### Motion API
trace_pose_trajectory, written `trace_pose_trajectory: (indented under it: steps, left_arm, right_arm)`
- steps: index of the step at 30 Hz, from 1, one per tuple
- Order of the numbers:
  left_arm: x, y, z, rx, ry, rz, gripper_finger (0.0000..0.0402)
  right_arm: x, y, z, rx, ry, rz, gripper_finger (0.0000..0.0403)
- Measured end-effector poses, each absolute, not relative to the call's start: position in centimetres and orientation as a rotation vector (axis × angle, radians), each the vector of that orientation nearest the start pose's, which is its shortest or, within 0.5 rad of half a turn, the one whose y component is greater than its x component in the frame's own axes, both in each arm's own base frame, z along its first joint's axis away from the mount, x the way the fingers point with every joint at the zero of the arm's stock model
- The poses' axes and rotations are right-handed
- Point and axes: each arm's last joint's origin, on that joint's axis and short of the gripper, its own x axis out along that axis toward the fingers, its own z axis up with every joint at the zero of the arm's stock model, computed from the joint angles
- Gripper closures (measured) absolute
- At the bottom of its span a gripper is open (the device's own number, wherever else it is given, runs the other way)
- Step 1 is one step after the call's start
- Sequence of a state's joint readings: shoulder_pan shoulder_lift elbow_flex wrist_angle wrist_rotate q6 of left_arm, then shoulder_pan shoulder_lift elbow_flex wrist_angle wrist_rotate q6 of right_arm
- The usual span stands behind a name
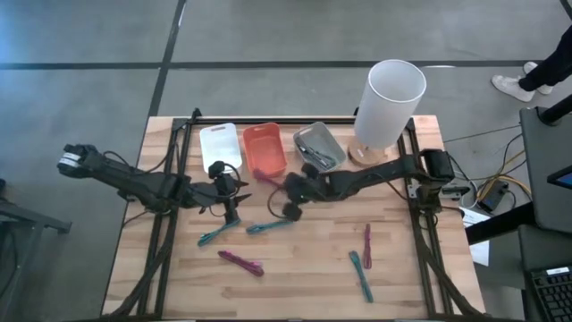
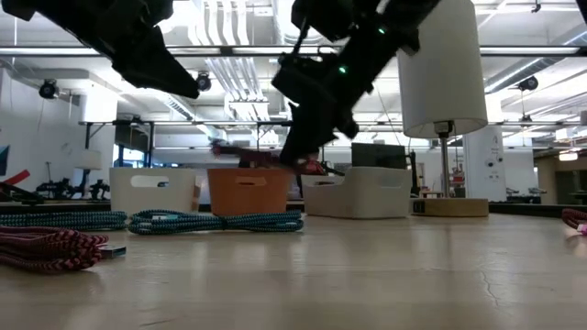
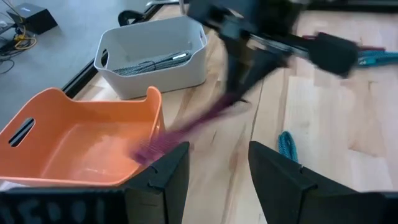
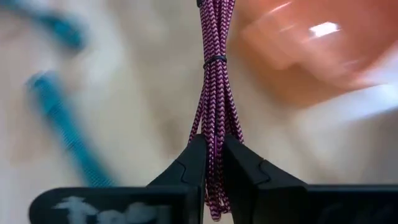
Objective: Pick & Place USB Port
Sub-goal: Put the top black and pink USB cable into the orange bin
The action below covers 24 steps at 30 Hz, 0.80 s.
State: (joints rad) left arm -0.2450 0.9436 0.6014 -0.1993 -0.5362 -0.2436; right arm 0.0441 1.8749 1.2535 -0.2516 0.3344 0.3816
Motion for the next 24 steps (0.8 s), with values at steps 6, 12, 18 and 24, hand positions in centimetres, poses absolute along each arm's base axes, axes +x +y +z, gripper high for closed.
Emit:
trace_pose_trajectory:
  steps: [6, 12, 18, 24]
  left_arm:
    - [19.5, -3.3, 24.7, -0.039, 0.428, 0.338, 0.0232]
    - [19.6, -3.4, 24.9, -0.05, 0.402, 0.335, 0.0232]
    - [19.6, -3.4, 24.9, -0.049, 0.402, 0.335, 0.0232]
    - [19.6, -3.4, 24.9, -0.049, 0.402, 0.335, 0.0232]
  right_arm:
    - [40.9, -1.4, 22.6, 0.254, 0.679, -0.57, 0.0369]
    - [41.5, -3.2, 24.5, 0.288, 0.613, -0.603, 0.0369]
    - [41.7, -5.2, 24.2, 0.326, 0.596, -0.652, 0.0369]
    - [42.9, -7.0, 21.5, 0.372, 0.585, -0.688, 0.0369]
